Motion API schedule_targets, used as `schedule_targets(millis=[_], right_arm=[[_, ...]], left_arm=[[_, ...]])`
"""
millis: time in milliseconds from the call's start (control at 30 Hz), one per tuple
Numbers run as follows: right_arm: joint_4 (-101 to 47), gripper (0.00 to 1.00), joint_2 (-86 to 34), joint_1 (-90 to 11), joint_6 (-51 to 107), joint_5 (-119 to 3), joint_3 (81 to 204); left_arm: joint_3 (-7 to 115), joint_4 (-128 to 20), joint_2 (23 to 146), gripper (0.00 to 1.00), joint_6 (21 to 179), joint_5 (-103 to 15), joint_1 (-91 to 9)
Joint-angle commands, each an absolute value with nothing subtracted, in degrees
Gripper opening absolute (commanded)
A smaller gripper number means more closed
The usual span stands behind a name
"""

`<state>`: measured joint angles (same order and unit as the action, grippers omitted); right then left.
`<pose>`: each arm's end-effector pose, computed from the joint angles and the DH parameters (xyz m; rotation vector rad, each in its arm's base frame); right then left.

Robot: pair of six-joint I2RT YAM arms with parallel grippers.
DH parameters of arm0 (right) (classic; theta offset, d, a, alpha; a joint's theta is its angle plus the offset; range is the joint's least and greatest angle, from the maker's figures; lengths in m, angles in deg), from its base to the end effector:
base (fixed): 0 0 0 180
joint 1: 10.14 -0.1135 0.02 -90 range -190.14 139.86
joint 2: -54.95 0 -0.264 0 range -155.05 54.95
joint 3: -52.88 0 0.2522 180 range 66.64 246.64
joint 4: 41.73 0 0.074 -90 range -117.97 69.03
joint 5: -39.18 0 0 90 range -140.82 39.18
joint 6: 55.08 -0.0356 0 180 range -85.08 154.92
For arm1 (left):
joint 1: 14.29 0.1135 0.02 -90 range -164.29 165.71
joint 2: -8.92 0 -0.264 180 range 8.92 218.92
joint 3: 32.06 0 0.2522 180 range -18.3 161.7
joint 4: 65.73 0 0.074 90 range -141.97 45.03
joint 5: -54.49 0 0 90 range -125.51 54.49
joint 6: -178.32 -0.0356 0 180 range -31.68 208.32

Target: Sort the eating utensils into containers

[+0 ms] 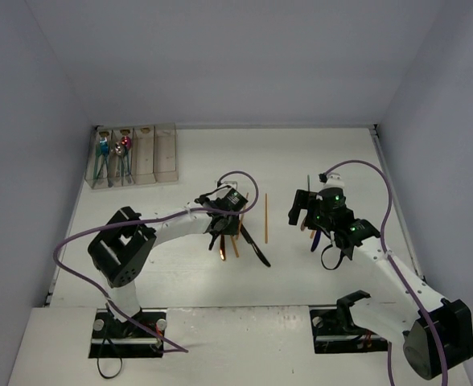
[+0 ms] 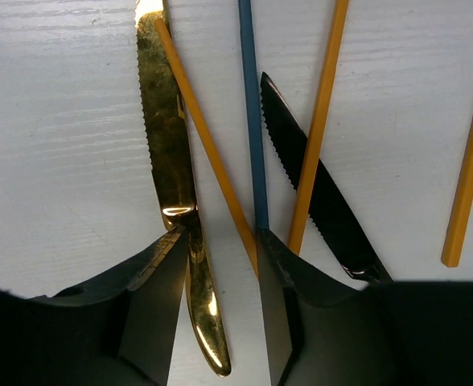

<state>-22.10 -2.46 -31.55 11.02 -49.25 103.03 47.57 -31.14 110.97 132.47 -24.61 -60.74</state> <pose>0.2105 0.0815 0.2545 0.0625 2.0712 0.4639 0.2581 -0.2618 0.1841 -0.0211 2.5817 -0.3700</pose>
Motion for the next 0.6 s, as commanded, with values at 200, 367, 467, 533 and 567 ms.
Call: schedule_targets(millis=[200,367,467,533,567], right_arm=[[-23.89,1.0,-1.74,-31.67,11.19,-47.78,103.01],[-23.84,1.0,-1.78,-31.67,11.34,-47.77,103.26],[-23.84,1.0,-1.89,-31.67,11.45,-47.85,103.38],[-23.92,1.0,-1.48,-31.67,11.36,-48.0,103.29],[-23.87,1.0,-1.3,-31.61,11.36,-47.89,103.17]], left_arm=[[49.46,-25.6,109.34,0.34,135.9,-22.73,-60.78],[50.28,-24.75,111.2,0.34,136.27,-23.6,-60.81],[51.86,-23.57,113.34,0.34,136.13,-24.06,-60.7],[52.1,-23.58,114.55,0.33,136.3,-24.96,-60.52],[52.16,-23.47,115.03,0.33,136.3,-25.14,-60.4]])
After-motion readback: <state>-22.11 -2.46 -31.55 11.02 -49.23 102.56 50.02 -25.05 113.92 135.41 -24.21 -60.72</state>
